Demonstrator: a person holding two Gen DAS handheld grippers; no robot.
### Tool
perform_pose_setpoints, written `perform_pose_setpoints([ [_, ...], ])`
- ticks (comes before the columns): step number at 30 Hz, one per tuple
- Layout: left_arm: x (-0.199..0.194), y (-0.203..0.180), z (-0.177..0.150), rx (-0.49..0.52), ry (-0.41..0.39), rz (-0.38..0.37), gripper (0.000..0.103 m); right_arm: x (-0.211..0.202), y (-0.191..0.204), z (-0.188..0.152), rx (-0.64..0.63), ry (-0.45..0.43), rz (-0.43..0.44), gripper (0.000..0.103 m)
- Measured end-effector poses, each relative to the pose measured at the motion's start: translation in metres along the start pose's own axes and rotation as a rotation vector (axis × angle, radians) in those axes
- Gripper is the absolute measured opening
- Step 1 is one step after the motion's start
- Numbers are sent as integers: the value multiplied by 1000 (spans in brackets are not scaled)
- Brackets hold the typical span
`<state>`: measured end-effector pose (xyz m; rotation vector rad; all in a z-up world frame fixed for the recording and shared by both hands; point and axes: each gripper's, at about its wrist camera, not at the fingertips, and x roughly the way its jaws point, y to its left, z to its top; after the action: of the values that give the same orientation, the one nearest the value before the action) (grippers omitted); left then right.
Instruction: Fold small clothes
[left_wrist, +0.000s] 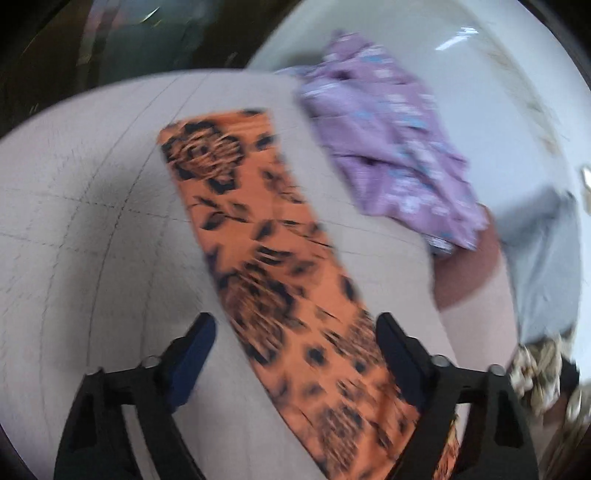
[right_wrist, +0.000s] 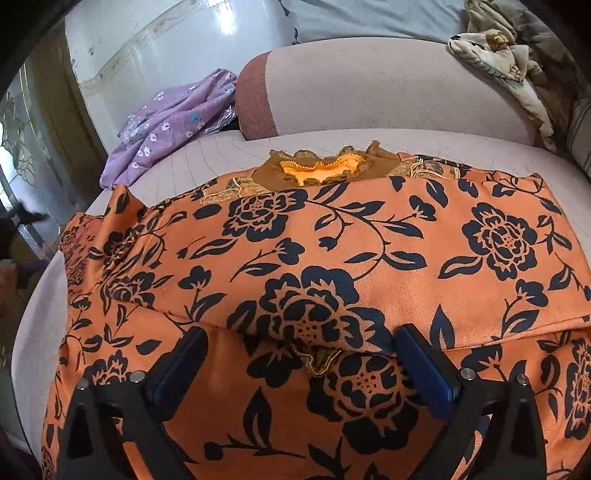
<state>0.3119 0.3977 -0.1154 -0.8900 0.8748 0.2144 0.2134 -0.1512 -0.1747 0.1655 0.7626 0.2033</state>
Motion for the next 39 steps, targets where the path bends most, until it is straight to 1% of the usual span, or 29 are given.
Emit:
perform_pose_setpoints([
  [1, 9, 5, 4, -15, 15, 5, 72, -1, -1, 0, 4, -2, 5, 103],
  [2, 17, 10, 8, -20, 9, 2, 71, -3, -2, 0, 7, -3, 10, 103],
  [4, 21, 9, 11, -12, -27, 3, 71, -2, -3, -1, 11, -7, 16, 103],
  [7, 29, 3, 17, -4, -44, 46, 70, -1, -3, -2, 9, -9, 15, 103],
  [8, 31, 0, 17, 18, -55, 111, 42, -1, -2, -2, 8, -10, 15, 103],
  [9, 35, -3, 19, 58, -57, 228, 6, 0, -2, -2, 8, -9, 14, 103],
  [11, 31, -3, 21, 54, -57, 228, 5, 0, -3, -2, 9, -8, 15, 103],
  [12, 23, -14, 18, 93, -85, 260, 5, 0, -3, -2, 8, -8, 14, 103],
  [14, 0, -47, 7, 209, -164, 285, 5, 0, -3, -1, 10, -6, 15, 103],
  [15, -13, -66, -1, 266, -197, 273, 5, 0, -2, -2, 9, -6, 14, 103],
  [18, -72, -145, -47, 485, -318, 173, 5, -1, -3, -2, 15, -8, 22, 103],
  [20, -110, -200, -89, 624, -373, 72, 5, -2, -5, 0, 26, -9, 33, 103],
  [22, -140, -256, -140, 748, -380, -55, 5, -3, -6, 1, 38, -8, 47, 103],
  [24, -154, -302, -187, 851, -351, -161, 6, -11, -14, 5, 82, -11, 86, 102],
  [25, -155, -325, -217, 908, -310, -214, 6, -19, -21, 5, 133, -12, 112, 102],
  [26, -150, -343, -246, 965, -271, -244, 9, -27, -29, 2, 194, -14, 134, 102],
  [27, -139, -357, -276, 1020, -240, -255, 11, -35, -38, -2, 248, -21, 151, 102],
  [28, -125, -365, -298, 1073, -201, -253, 22, -50, -53, -11, 321, -36, 172, 102],
  [29, -97, -371, -325, 1143, -115, -222, 60, -60, -61, -17, 353, -45, 173, 102],
  [30, -78, -370, -343, 1180, -50, -179, 86, -71, -73, -26, 391, -55, 163, 102],
  [32, -26, -351, -374, 1238, 122, -45, 86, -93, -100, -47, 480, -52, 145, 102],
  [33, -5, -331, -382, 1250, 178, 34, 85, -104, -113, -56, 510, -46, 157, 102],
  [35, 2, -304, -380, 1232, 162, 100, 85, -122, -127, -62, 519, -55, 128, 102],
  [37, -13, -273, -357, 1175, 111, 107, 85, -137, -141, -62, 527, -76, 110, 102],
  [39, -27, -253, -331, 1102, 36, 117, 85, -144, -151, -50, 537, -94, 120, 102],
])
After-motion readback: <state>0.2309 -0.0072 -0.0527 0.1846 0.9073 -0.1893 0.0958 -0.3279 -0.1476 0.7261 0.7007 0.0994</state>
